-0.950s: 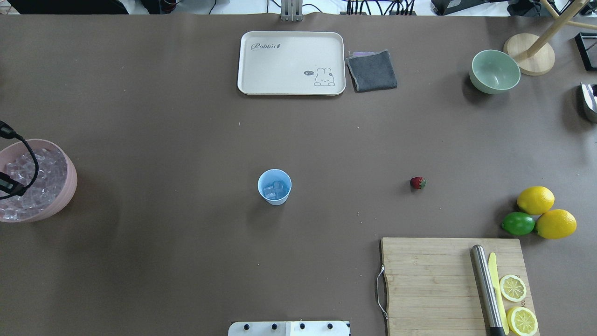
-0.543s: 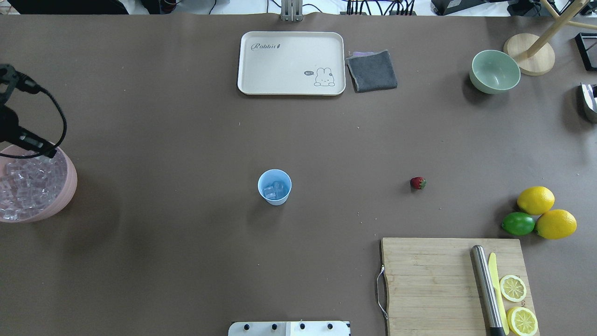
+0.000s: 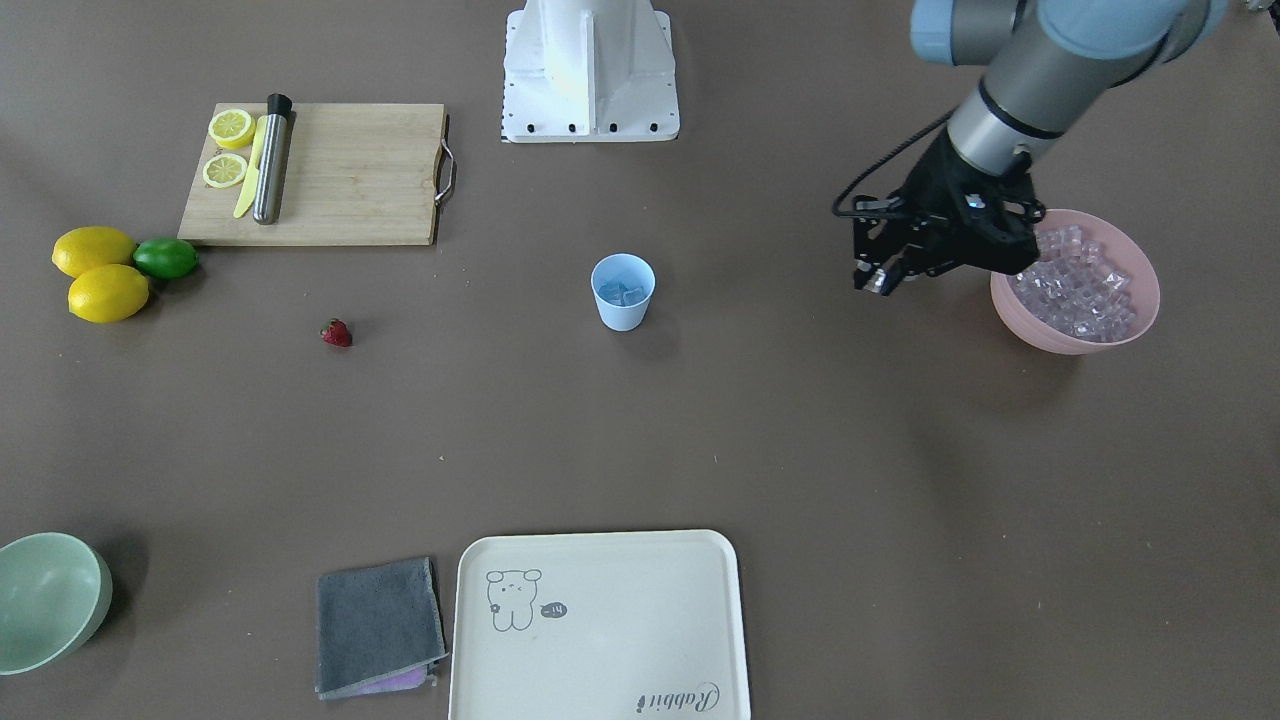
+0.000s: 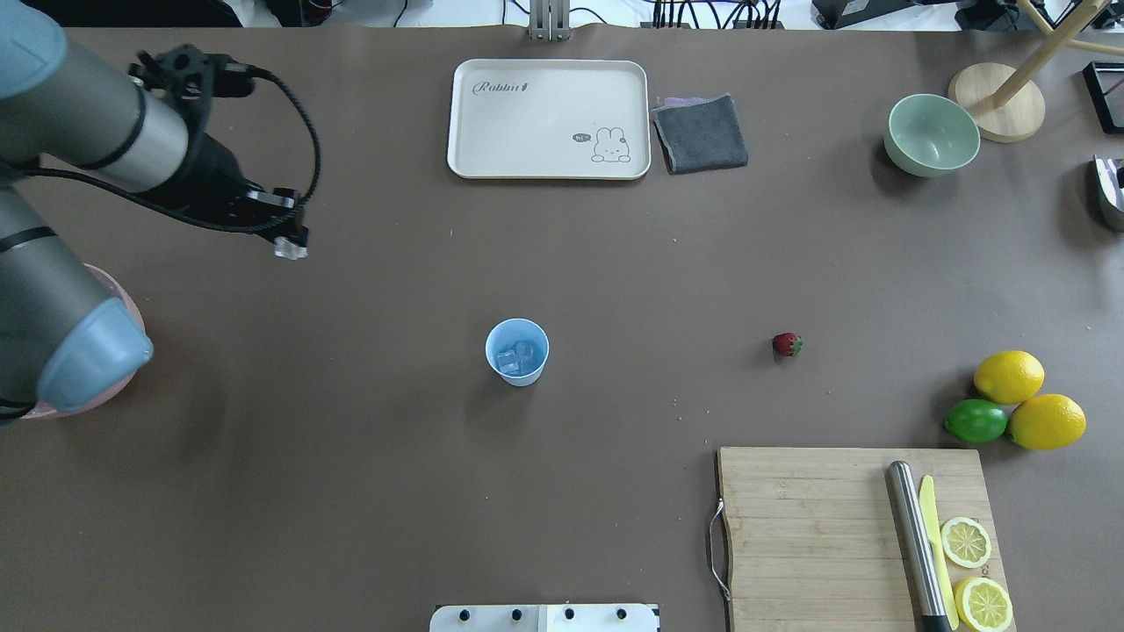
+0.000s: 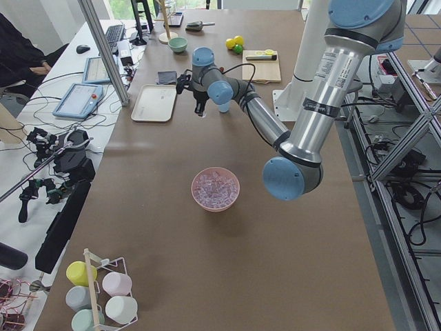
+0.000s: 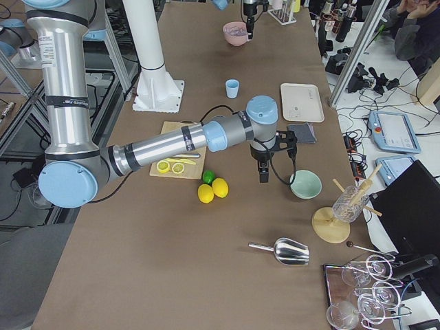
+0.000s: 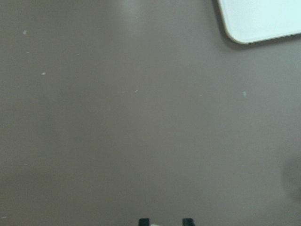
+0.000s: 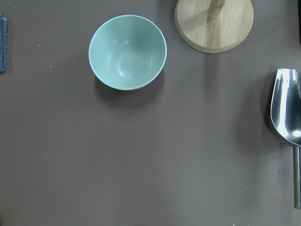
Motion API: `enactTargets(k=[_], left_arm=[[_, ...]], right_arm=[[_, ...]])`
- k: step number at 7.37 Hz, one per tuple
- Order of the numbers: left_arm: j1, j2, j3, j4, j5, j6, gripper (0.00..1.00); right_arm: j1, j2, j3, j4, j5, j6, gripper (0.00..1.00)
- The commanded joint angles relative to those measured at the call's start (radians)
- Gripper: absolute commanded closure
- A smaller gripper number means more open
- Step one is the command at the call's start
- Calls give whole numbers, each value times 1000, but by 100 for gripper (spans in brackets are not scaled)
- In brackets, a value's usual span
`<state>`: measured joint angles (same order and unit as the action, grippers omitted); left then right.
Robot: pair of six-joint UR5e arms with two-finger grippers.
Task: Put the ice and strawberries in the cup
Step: 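Lift the ice cube and carry it with the left gripper over the blue cup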
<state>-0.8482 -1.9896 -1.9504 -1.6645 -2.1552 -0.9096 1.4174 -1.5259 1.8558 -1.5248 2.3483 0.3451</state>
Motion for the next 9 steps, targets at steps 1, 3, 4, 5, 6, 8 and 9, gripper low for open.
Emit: enactTargets(k=[1,3,4,5,6,8,9], left_arm=[[180,-89,52,-114,162,-188,100],[250,-98,149,-293,215,-273,100],[250,-113,153,-291,215,-281,100],[251,-138,151,-290,215,-302,100],[279,-153,153,-288,219,-336,100],[348,-166,163,-290,314,-342,100],[362,-179,180,-293,319,-366,100]], right_arm=[[0,3,-7,0,-1,0,0],[0,1,-7,-2,-1,0,0],[0,0,-6,0,-1,0,0],[0,0,-6,0,-1,0,0],[0,0,-7,-2,-1,0,0],[0,-5,-6,0,-1,0,0],[2,-7,-6,0,-1,0,0]])
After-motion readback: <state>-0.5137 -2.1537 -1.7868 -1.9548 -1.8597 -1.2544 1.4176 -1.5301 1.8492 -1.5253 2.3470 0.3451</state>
